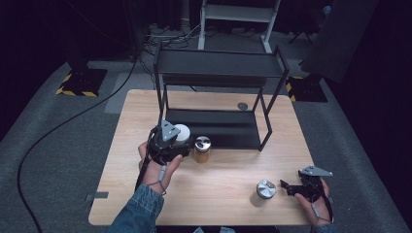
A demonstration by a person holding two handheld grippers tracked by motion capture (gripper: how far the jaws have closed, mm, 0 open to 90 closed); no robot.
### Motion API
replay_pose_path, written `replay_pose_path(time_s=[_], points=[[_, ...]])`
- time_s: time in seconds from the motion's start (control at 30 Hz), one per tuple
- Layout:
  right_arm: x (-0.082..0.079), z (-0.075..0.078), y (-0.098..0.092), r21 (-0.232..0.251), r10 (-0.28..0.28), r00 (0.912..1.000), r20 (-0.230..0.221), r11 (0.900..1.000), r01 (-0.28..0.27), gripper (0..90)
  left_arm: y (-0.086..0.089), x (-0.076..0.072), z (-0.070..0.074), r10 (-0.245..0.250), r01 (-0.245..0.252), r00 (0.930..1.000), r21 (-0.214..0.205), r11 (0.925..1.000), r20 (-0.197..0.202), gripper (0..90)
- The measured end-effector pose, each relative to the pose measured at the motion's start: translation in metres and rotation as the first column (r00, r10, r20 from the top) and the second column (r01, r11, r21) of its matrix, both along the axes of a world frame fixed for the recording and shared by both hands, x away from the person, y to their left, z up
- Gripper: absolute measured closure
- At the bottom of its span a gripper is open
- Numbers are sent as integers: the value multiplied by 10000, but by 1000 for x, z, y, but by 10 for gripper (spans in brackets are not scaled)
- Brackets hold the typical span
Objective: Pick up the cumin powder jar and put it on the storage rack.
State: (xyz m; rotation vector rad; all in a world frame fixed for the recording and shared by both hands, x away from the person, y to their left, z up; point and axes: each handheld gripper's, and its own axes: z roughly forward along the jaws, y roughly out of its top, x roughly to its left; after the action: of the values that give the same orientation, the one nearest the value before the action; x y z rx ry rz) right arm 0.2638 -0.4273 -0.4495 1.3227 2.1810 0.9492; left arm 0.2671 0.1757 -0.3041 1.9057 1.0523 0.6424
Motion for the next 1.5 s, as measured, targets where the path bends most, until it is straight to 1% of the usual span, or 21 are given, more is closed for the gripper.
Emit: replay_pose_path(time_s=[0.07,0.13,0.17,0.2,0.33,0.37,0.4,0.5,0.63,0.8,0.83,0.97,1.03,1.07,1.1,1.13,1.37,1.5], points=[[0,0,0,-1,1,10000,-1,10000,-1,59,-1,6,3,-33,34,10000,87,10000,-16,336],[0,0,0,-3,1,10000,-2,10000,-1,59,-2,12,5,-34,35,10000,75,10000,-12,336],[0,0,0,-4,3,10000,-2,10000,-3,59,-2,18,7,-21,21,10000,46,10000,-15,336],[0,0,0,-4,3,10000,-4,10000,-3,59,-2,18,7,-21,21,10000,46,10000,-15,336],[0,0,0,-4,4,10000,-2,10000,-4,59,-3,30,11,19,-19,10000,47,10000,-16,336],[0,0,0,-3,5,10000,-5,10000,-5,59,-3,36,12,36,-36,10000,56,10000,-31,336],[0,0,0,-5,7,10000,-4,10000,-7,58,-3,36,12,36,-36,10000,56,10000,-31,336],[0,0,0,-1,16,10000,-6,10000,-16,59,-4,45,13,15,-15,10000,50,10000,-11,336],[0,0,0,0,35,10000,-4,10000,-35,58,-5,58,12,-7,6,10000,-17,10000,-98,336],[0,0,0,0,44,10000,-6,10000,-44,59,-9,74,9,8,-7,9997,35,10000,-255,336],[0,0,0,0,43,10000,-6,10000,-43,59,-9,77,8,52,-53,9996,-28,10000,-292,336],[0,0,0,-7,73,10000,-3,10000,-73,58,-12,89,3,181,-189,9980,-122,9997,-599,336],[0,0,0,-7,86,10000,-3,10000,-86,58,-14,96,-1,270,-275,9971,-61,9996,-711,335],[0,0,0,-9,92,10000,-3,10000,-92,58,-16,102,-5,372,-369,9960,48,9993,-814,336],[0,0,0,-9,92,10000,-3,10000,-92,58,-16,102,-5,372,-369,9960,48,9993,-814,336],[0,0,0,-8,96,10000,-2,10000,-96,58,-17,106,-6,384,-373,9955,142,9992,-872,336],[0,0,0,-7,93,10000,-1,10000,-93,58,-23,123,-17,480,-432,9923,442,9981,-1141,335],[0,0,0,-5,91,10000,-2,10000,-91,58,-26,132,-21,572,-492,9888,606,9970,-1377,335]])
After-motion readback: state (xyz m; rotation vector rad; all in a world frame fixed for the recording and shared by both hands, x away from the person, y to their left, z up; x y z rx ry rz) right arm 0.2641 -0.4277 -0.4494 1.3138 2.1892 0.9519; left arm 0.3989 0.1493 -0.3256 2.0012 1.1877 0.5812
